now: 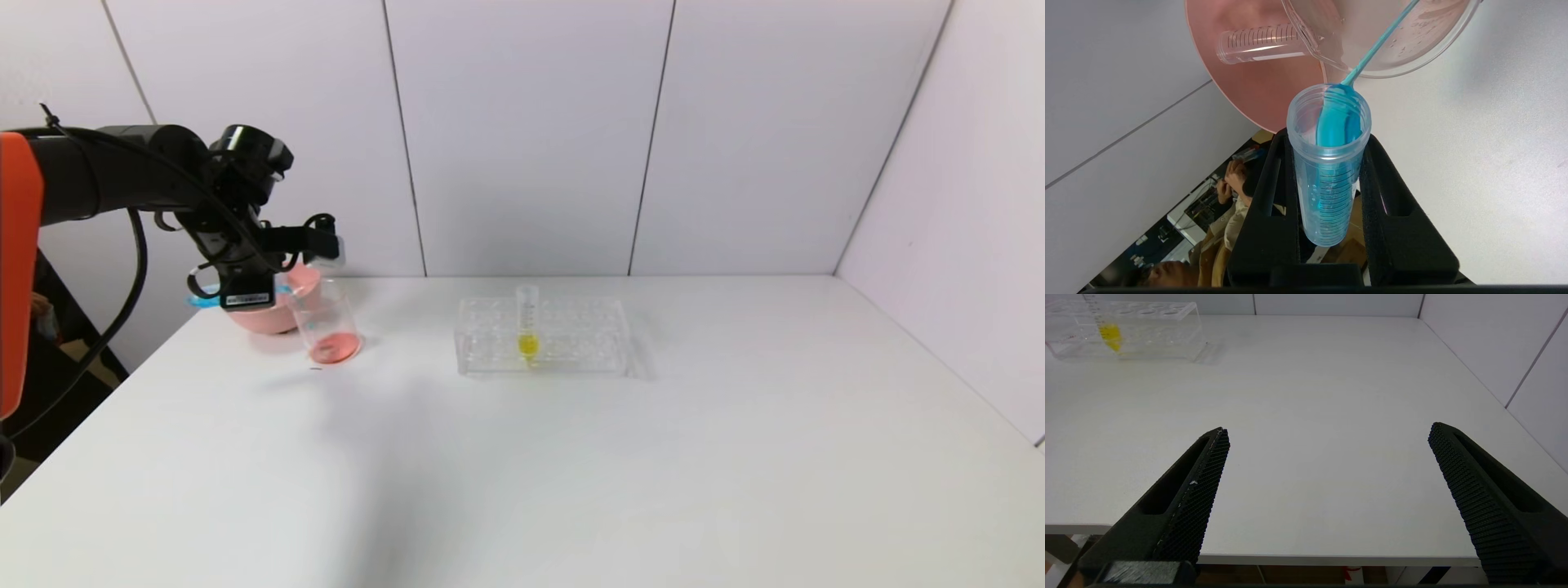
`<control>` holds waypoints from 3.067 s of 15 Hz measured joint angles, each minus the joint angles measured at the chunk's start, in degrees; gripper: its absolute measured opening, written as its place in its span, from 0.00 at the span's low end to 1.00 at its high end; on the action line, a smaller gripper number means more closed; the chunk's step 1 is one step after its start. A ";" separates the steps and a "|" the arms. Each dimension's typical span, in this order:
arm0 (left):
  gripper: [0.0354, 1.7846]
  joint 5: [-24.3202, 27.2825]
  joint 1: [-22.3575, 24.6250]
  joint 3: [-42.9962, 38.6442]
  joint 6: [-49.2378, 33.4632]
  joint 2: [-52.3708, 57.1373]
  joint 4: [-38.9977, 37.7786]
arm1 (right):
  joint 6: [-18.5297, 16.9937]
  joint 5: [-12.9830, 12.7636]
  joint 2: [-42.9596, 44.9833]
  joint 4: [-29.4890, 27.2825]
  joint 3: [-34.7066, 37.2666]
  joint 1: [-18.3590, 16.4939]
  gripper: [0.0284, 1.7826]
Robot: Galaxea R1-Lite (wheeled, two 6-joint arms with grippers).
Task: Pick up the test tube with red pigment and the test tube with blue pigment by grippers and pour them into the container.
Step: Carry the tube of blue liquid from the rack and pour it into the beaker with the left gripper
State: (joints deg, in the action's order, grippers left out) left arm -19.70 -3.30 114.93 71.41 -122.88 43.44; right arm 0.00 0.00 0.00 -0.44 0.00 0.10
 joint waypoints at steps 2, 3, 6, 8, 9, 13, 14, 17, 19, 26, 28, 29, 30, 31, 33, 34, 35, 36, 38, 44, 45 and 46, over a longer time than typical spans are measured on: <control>0.24 -0.55 -0.24 0.01 -0.27 -0.18 -0.16 | 0.00 0.00 0.00 0.00 0.00 0.00 1.00; 0.24 -1.07 -0.28 0.01 -0.28 -0.27 -0.17 | 0.00 0.00 0.00 0.00 0.00 0.00 1.00; 0.24 -2.34 -0.71 0.01 -0.28 -0.40 -0.27 | 0.00 0.00 0.00 0.00 0.00 0.00 1.00; 0.24 -2.43 -0.80 0.01 -0.35 -0.40 -0.27 | 0.00 0.00 0.00 0.00 0.00 0.01 1.00; 0.24 -2.60 -0.83 0.00 -0.35 -0.41 -0.27 | 0.00 0.00 0.00 0.00 0.00 0.01 1.00; 0.24 -4.66 -1.38 0.00 -0.35 -0.41 -0.28 | 0.00 0.00 0.00 0.00 0.00 0.00 1.00; 0.24 -4.78 -1.40 0.00 -0.35 -0.41 -0.27 | 0.00 0.00 0.00 0.00 0.00 0.00 1.00; 0.24 -4.94 -1.57 0.00 -0.35 -0.41 -0.28 | 0.00 0.00 0.00 0.00 0.00 0.00 1.00; 0.24 -5.79 -1.76 0.00 -0.33 -0.41 -0.28 | 0.00 0.00 0.00 0.00 0.00 0.00 1.00; 0.24 -7.94 -2.62 -0.05 0.50 -0.33 -0.50 | 0.00 0.00 0.00 0.00 0.00 0.00 1.00; 0.24 -8.44 -2.76 -0.05 0.69 -0.33 -0.46 | 0.00 0.00 0.00 0.00 0.00 0.00 1.00; 0.24 -9.29 -2.76 -0.05 1.07 -0.33 -0.48 | 0.00 0.00 0.00 0.00 0.00 0.00 1.00; 0.24 -9.85 -2.89 -0.05 1.46 -0.30 -0.50 | 0.00 0.00 0.00 0.00 0.00 0.00 1.00; 0.24 -10.14 -3.02 -0.05 1.55 -0.30 -0.52 | 0.00 0.00 0.00 0.00 0.00 0.00 1.00; 0.24 -10.36 -3.22 -0.05 1.57 -0.30 -0.52 | 0.00 0.00 0.00 0.00 0.00 0.01 1.00; 0.24 -10.40 -3.19 -0.05 1.57 -0.29 -0.50 | 0.00 0.00 0.00 0.00 0.00 0.01 1.00; 0.24 -10.62 -3.17 -0.05 1.62 -0.29 -0.50 | 0.00 0.00 0.00 0.00 0.00 0.01 1.00; 0.24 -11.28 -3.25 -0.05 1.63 -0.29 -0.52 | 0.00 0.00 0.00 0.00 0.00 0.00 1.00; 0.24 -11.89 -3.58 -0.07 1.62 -0.29 -0.52 | 0.00 0.00 0.00 0.00 0.00 0.00 1.00; 0.24 -11.96 -3.66 -0.07 1.60 -0.29 -0.52 | 0.00 0.00 0.00 0.00 0.00 0.00 1.00; 0.24 -11.89 -3.63 -0.07 1.51 -0.29 -0.57 | 0.00 0.00 0.00 0.00 0.00 0.00 1.00; 0.24 -11.80 -3.63 -0.07 1.29 -0.27 -0.61 | 0.00 0.00 0.00 0.00 0.00 0.00 1.00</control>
State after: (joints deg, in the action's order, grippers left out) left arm -31.50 -6.94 114.86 72.70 -123.15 42.83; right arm 0.00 0.00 0.00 -0.44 0.00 0.10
